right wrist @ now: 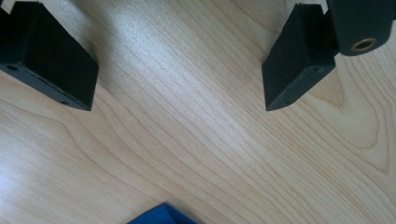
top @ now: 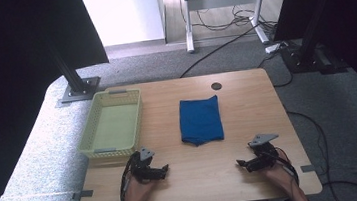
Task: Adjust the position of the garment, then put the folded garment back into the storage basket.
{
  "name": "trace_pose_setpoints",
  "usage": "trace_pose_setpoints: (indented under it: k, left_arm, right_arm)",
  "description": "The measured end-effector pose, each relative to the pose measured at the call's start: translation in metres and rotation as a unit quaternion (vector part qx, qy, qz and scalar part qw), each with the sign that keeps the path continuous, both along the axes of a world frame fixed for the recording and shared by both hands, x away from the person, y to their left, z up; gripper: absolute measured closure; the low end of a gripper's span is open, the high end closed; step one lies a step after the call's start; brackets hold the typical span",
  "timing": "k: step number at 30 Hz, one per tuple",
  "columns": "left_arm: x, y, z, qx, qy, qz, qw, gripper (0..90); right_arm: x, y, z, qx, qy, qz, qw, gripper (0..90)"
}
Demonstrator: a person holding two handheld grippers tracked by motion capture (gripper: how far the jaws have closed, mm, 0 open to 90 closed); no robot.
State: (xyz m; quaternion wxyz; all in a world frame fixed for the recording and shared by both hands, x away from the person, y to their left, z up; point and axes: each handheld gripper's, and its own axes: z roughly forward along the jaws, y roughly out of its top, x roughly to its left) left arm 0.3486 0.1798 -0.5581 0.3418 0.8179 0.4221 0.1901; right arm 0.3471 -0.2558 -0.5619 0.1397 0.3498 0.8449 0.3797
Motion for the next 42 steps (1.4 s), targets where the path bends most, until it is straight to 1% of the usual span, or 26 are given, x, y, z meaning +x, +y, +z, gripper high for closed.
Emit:
trace_pose_setpoints:
  k: [3,7,20,23,27,38,42]
  left_arm:
    - [0.0,0.0,0.0,0.0,0.0,0.0,1.0,1.3]
    - [0.0,0.0,0.0,0.0,0.0,0.0,1.0,1.3]
    - [-0.001,0.0,0.0,0.003,-0.003,0.007,1.0,1.0]
    - [-0.002,-0.001,0.0,0.004,-0.007,0.006,1.0,1.9]
    - [-0.002,-0.003,0.001,0.004,-0.005,0.003,1.0,2.7]
    - [0.001,-0.008,0.01,-0.019,-0.008,-0.007,0.9998,2.6]
    - [0.005,-0.014,0.013,-0.019,-0.008,-0.014,0.9997,1.6]
  right_arm:
    - [-0.002,-0.002,-0.001,0.004,-0.002,-0.004,1.0,10.4]
    - [-0.003,0.0,-0.001,-0.009,-0.01,-0.004,0.9999,9.9]
    - [-0.004,0.0,-0.001,-0.008,-0.009,-0.006,0.9999,9.9]
    - [-0.004,0.0,-0.001,-0.008,-0.009,-0.006,0.9999,9.9]
    - [-0.004,0.0,-0.001,-0.008,-0.01,-0.006,0.9999,9.9]
    - [-0.004,0.0,-0.001,-0.008,-0.01,-0.006,0.9999,9.9]
    - [-0.004,0.0,-0.001,-0.008,-0.01,-0.006,0.9999,9.9]
